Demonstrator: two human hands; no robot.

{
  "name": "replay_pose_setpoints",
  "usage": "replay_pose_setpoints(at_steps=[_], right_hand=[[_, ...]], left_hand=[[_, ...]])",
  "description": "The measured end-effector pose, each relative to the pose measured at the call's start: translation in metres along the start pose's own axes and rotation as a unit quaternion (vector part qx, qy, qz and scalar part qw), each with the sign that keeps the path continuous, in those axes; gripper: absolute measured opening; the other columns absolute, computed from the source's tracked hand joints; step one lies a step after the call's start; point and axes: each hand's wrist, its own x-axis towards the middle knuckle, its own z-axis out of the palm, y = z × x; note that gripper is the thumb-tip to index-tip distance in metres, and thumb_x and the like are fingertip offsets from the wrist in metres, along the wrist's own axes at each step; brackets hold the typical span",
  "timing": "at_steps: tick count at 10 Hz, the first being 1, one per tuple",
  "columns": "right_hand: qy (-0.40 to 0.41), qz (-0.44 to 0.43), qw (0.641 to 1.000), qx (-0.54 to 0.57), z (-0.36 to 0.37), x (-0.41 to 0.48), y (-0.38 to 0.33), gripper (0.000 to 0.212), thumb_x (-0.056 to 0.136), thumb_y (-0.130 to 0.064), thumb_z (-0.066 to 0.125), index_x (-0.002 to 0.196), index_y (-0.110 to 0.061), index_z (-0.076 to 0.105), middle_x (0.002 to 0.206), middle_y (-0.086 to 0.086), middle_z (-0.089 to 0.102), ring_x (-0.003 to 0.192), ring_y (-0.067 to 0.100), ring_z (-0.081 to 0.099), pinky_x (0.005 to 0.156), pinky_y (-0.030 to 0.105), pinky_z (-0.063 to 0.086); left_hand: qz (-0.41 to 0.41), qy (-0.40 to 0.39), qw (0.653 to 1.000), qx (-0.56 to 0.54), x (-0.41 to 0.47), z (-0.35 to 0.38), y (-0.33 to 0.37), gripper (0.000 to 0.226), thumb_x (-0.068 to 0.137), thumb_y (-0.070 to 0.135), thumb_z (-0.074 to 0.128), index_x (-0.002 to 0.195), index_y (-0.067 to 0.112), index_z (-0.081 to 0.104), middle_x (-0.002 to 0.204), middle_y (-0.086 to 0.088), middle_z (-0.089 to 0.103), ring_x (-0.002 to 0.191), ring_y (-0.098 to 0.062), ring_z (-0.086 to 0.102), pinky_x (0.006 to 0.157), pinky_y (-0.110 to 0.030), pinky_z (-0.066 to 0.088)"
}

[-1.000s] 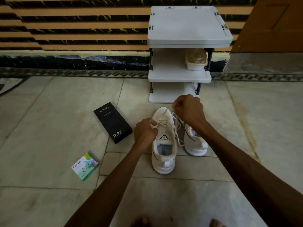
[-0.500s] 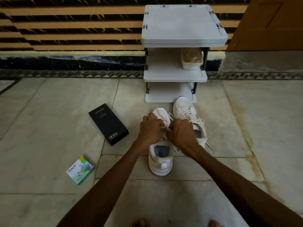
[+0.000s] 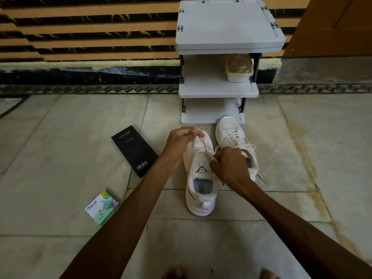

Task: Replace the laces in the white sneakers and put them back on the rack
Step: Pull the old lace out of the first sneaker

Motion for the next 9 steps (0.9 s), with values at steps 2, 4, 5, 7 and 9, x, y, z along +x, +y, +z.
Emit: replay_pose_setpoints(at_steps=[2,4,5,7,9], right_hand=[[0.004,-0.005,1.0,0.018,-0.001,-0.003,0.002,0.021,0.078,-0.021,0.066,0.065,-0.005,0.069,0.056,0.007,0.062,0.046,0.013,0.05,0.04,0.019,0.027],[0.002,0.012,1.0,0.012,0.0,-0.004,-0.004,0.021,0.081,-0.025,0.065,0.068,-0.01,0.071,0.056,0.001,0.059,0.047,0.009,0.049,0.041,0.017,0.024],[0.004,0.018,1.0,0.009,-0.002,-0.005,-0.005,0.021,0.081,-0.023,0.064,0.063,-0.011,0.066,0.053,-0.001,0.053,0.044,0.006,0.043,0.04,0.018,0.022],[-0.005,0.011,1.0,0.0,-0.004,-0.006,-0.004,0.023,0.08,-0.023,0.064,0.06,-0.015,0.058,0.055,0.001,0.054,0.051,0.015,0.05,0.042,0.02,0.022],[-0.005,0.01,1.0,-0.008,-0.005,-0.006,-0.005,0.023,0.082,-0.023,0.064,0.062,-0.013,0.063,0.055,0.001,0.055,0.048,0.009,0.045,0.041,0.018,0.022]], left_hand=[[0.003,0.019,0.982,0.189,-0.006,0.0,-0.013,0.027,0.095,0.037,0.058,0.11,0.02,0.071,0.103,-0.003,0.07,0.093,-0.019,0.065,0.092,-0.037,0.051],[0.071,0.002,0.797,0.6,-0.005,0.021,-0.023,0.016,0.092,0.031,0.06,0.101,0.024,0.071,0.113,0.0,0.055,0.106,-0.018,0.048,0.089,-0.036,0.028],[-0.05,0.044,0.996,0.053,-0.004,0.012,-0.007,0.02,0.092,0.009,0.055,0.084,0.019,0.069,0.103,-0.002,0.066,0.104,-0.021,0.06,0.089,-0.034,0.046],[0.023,0.06,0.995,0.076,-0.002,-0.002,-0.006,0.023,0.097,0.031,0.057,0.083,0.021,0.072,0.079,-0.003,0.068,0.078,-0.013,0.063,0.083,-0.039,0.052],[0.081,-0.039,0.773,0.628,-0.002,0.012,-0.011,0.023,0.091,0.044,0.059,0.097,0.023,0.065,0.104,0.0,0.053,0.103,-0.019,0.05,0.092,-0.038,0.025]])
